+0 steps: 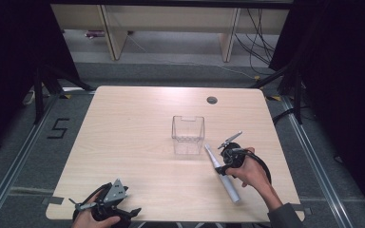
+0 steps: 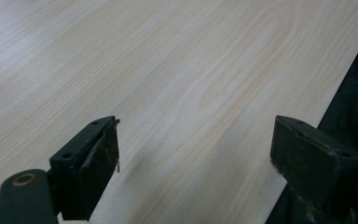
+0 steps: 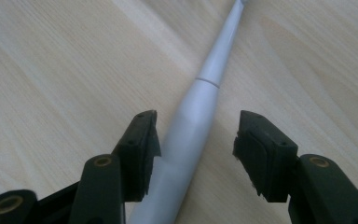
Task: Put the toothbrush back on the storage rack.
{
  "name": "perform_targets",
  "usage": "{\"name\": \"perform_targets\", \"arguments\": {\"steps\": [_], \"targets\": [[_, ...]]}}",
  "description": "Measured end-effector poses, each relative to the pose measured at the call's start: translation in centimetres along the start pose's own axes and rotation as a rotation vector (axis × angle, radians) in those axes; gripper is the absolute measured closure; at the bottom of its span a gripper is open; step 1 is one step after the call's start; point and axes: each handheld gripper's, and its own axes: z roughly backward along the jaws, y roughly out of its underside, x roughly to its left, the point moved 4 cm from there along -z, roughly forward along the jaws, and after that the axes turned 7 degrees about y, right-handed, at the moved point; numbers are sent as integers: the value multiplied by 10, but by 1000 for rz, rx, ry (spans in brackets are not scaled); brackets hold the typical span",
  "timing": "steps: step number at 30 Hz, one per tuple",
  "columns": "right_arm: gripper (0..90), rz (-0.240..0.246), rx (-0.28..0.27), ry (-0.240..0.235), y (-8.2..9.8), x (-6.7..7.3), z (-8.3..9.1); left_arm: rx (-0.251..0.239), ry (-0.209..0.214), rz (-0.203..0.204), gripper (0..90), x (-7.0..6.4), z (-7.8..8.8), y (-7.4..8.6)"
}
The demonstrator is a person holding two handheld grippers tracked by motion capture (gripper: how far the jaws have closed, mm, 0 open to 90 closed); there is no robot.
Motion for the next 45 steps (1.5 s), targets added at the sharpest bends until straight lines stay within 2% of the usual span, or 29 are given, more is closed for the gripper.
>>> {"name": "perform_targets", "arguments": {"steps": [1, 2, 3, 4, 5, 6, 7, 8, 9, 10, 13, 15, 17, 18, 20, 21, 24, 25, 26, 32, 33, 34, 35, 39, 40, 42, 43, 44, 45], "targets": [[477, 0, 10, -6, 0, 1, 0, -2, -1, 6, 148, 0, 0, 0], [476, -21, 39, 7, 1, 2, 0, -3, -2, 14, 148, 0, 0, 0], [475, -17, 41, -6, 1, 3, -1, -3, -2, 12, 148, 0, 0, 0], [475, 11, 23, 5, 1, 2, -3, -3, -2, 12, 148, 0, 0, 0], [474, -15, 47, 3, 2, 4, -3, -3, -1, 12, 148, 0, 0, 0], [475, 20, 30, 7, 1, 2, -4, 1, -1, -5, 148, 0, 0, 0], [475, 33, 36, 4, 1, 2, -6, 0, 0, -1, 148, 0, 0, 0], [475, -2, 70, 8, 2, 4, -5, 0, 0, -2, 148, 0, 0, 0], [475, -10, 83, 7, 2, 6, -5, -3, -1, 13, 148, 0, 0, 0], [475, 40, 50, 14, 1, 3, -8, -3, -2, 12, 148, 0, 0, 0], [482, 28, 72, 15, 1, 4, -10, -3, -2, 12, 148, 0, 0, 0], [486, 43, 73, 16, 1, 4, -12, -2, -1, 2, 148, 0, 0, 0], [493, 47, 81, 17, 1, 4, -13, -3, -2, 13, 148, 0, 0, 0], [501, 27, 105, 22, 2, 5, -13, -3, -1, 11, 148, 0, 0, 0], [504, 28, 114, 12, 2, 6, -14, -3, -2, 11, 148, 0, 0, 0], [508, 58, 96, 13, 1, 4, -15, -3, -2, 12, 148, 0, 0, 0], [530, 62, 103, 12, 2, 2, -16, 0, 0, -2, 148, 0, 0, 0], [539, 64, 105, 12, 2, 2, -16, -3, -1, 14, 148, 0, 0, 0], [548, 47, 117, 7, 3, 2, -16, -4, -2, 12, 148, 0, 0, 0], [611, 55, 143, 5, 5, -3, -17, -7, -1, 14, 148, -1, 0, 0], [624, 50, 150, 1, 5, -4, -16, -4, -1, -4, 148, 0, 0, 0], [634, 53, 156, 0, 5, -5, -16, -7, -1, 15, 148, 0, 0, 0], [644, 50, 164, 0, 6, -6, -16, -5, -2, 13, 148, 0, 0, 0], [657, 76, 185, 5, 5, -12, -16, -6, -1, 5, 148, 0, 0, 0], [659, 66, 192, 2, 6, -12, -16, -8, -1, 15, 148, -1, 0, 0], [661, 49, 219, 15, 6, -13, -15, -7, -1, 8, 148, 0, 0, 0], [662, 86, 203, 12, 5, -15, -17, -3, 0, -5, 148, 0, 0, 0], [662, 85, 209, 16, 5, -15, -16, -7, 0, 14, 148, -1, 0, 0], [663, 89, 206, 14, 5, -15, -17, -8, 0, 14, 148, -1, 0, 0]]}}
